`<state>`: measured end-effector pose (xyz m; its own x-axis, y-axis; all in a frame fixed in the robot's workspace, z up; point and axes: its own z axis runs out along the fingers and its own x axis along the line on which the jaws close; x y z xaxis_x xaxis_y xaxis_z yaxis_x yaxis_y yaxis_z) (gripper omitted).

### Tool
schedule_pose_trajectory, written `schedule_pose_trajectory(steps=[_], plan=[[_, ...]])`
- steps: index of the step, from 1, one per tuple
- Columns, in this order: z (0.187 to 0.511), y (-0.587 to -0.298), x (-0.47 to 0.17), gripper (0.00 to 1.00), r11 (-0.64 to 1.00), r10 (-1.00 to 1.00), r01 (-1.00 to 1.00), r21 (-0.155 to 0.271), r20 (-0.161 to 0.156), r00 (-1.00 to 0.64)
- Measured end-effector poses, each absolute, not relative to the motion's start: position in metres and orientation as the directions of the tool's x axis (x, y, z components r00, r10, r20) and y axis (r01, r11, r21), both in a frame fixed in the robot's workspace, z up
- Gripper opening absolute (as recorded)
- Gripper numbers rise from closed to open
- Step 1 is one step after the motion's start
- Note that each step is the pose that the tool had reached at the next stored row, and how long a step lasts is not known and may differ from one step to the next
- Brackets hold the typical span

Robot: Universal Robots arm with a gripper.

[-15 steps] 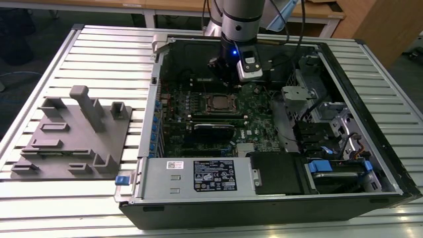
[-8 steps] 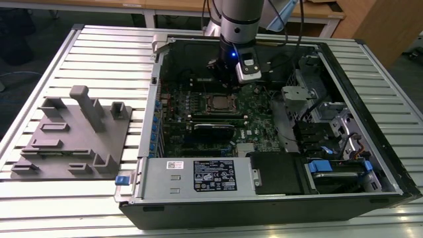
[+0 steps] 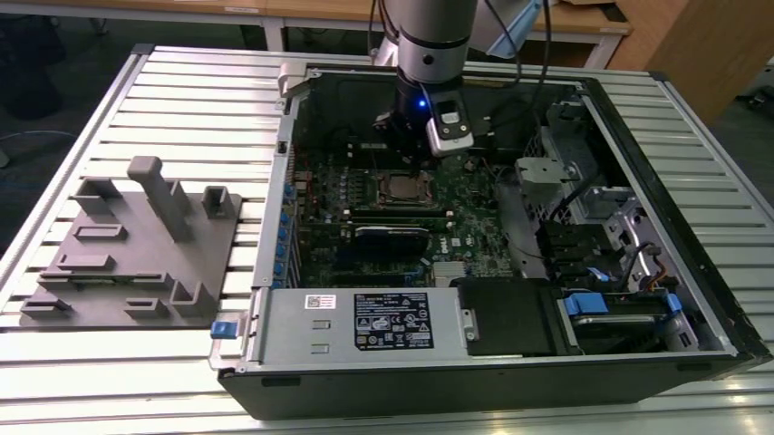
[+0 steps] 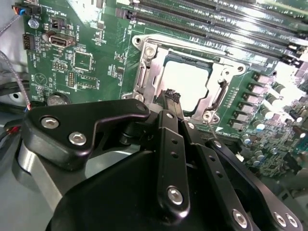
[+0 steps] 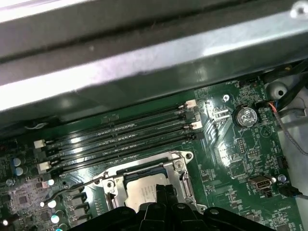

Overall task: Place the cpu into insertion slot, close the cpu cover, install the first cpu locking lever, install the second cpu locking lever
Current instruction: 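Close the cpu cover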

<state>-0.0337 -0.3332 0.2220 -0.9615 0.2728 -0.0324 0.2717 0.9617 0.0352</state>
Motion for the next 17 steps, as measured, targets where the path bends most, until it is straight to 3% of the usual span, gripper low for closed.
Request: schedule_pose_trajectory(steps=[17], plan=[[0.217, -0.34, -0.045, 0.1, 0.976, 0.215, 0.214, 0.035, -0.032, -0.976]])
